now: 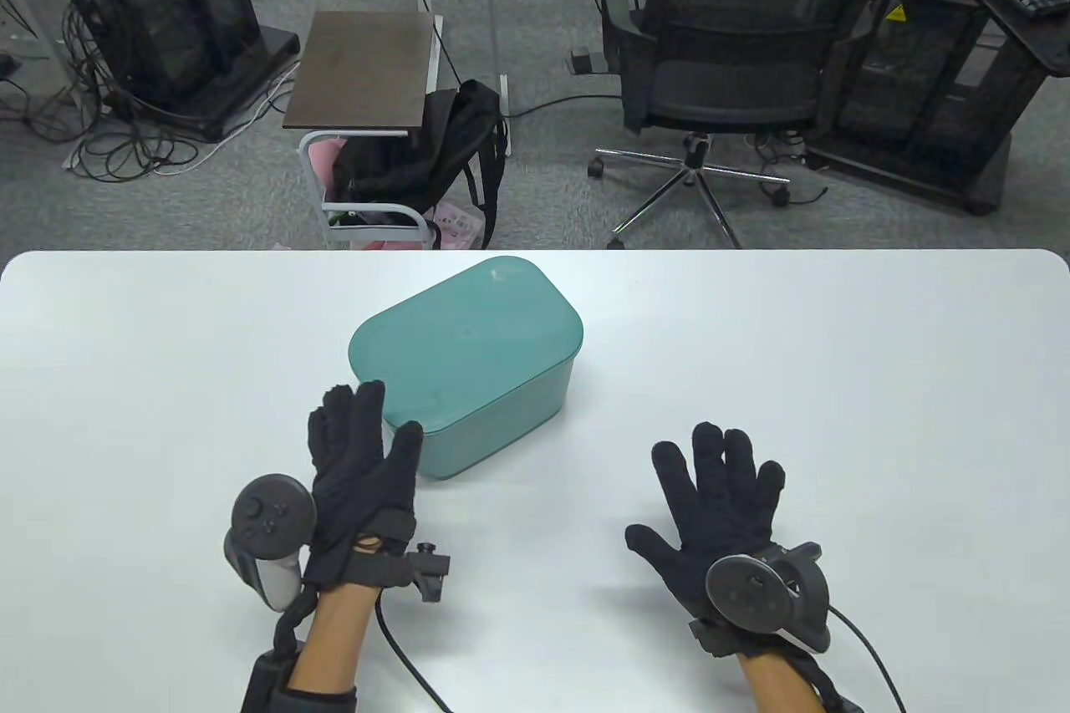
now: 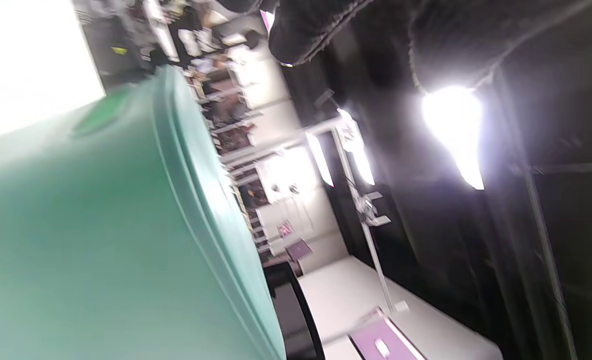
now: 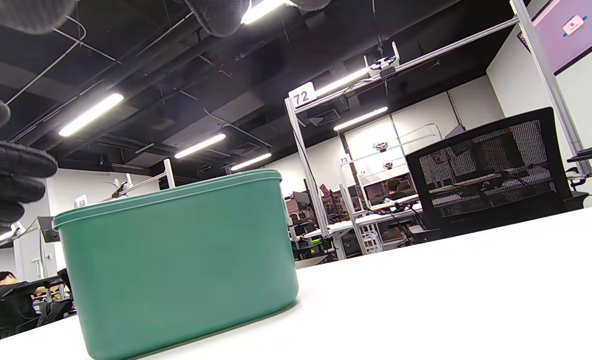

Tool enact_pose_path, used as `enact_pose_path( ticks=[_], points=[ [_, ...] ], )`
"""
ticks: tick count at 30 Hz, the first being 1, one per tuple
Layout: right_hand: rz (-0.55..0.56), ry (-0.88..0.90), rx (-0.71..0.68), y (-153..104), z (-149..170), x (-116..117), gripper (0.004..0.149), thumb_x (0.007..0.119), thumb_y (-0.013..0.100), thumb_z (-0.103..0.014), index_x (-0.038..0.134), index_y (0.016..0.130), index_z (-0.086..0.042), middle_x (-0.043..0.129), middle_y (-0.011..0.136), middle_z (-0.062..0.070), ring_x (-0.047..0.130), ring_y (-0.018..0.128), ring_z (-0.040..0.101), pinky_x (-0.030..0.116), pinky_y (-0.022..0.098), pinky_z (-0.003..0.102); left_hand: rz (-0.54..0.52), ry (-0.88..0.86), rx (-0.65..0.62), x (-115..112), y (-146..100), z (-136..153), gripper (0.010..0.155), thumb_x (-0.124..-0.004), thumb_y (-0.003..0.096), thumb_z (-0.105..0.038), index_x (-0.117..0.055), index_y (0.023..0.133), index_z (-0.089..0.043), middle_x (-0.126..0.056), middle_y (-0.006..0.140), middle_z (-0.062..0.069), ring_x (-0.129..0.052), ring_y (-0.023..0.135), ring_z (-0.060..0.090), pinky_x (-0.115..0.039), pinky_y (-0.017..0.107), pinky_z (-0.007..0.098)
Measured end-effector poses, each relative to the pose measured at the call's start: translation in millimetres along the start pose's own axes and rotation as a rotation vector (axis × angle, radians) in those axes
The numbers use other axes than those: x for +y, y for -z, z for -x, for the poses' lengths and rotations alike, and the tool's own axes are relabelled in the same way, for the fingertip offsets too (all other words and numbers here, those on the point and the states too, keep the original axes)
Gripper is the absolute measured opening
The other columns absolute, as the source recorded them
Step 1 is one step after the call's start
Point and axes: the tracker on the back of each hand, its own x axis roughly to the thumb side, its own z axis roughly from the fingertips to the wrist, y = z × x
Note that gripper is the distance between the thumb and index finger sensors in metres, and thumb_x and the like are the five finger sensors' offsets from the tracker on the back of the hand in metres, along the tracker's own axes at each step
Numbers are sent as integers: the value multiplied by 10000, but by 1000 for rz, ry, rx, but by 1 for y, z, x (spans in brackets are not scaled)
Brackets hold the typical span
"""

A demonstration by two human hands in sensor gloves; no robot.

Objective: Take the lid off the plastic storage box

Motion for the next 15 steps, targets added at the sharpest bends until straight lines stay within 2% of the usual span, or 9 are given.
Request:
enact_pose_path(
  ticks=[4, 8, 12, 15],
  points=[
    [4, 3, 6, 0, 1, -1, 825, 517, 533, -771, 356, 1170, -272, 231, 1219, 178, 212, 1072, 500, 224, 633, 781, -58, -95, 128, 9, 13, 26, 836, -657, 542, -700, -467, 1184, -199, -254, 1198, 198, -161, 1058, 475, -248, 708, 667],
    [3, 3, 10, 0, 2, 0, 823, 516, 534, -771, 363, 1169, -271, 237, 1219, 179, 220, 1072, 501, 227, 635, 780, -41, -110, 219, 3, 20, 55, 851, -661, 545, -705, -462, 1182, -176, -261, 1193, 213, -165, 1051, 487, -253, 704, 668],
    [-4, 5, 19, 0, 3, 0, 819, 518, 534, -770, 374, 1167, -271, 242, 1220, 178, 227, 1073, 501, 228, 637, 779, -16, -128, 259, -5, 23, 67, 862, -667, 542, -714, -473, 1179, -167, -265, 1191, 220, -168, 1047, 495, -262, 702, 670],
    [2, 6, 22, 0, 4, -1, 821, 518, 534, -770, 376, 1168, -268, 247, 1220, 178, 236, 1073, 499, 232, 636, 780, 9, -131, 257, -12, 24, 66, 864, -672, 540, -719, -490, 1176, -164, -276, 1191, 218, -198, 1045, 496, -278, 702, 670]
  ],
)
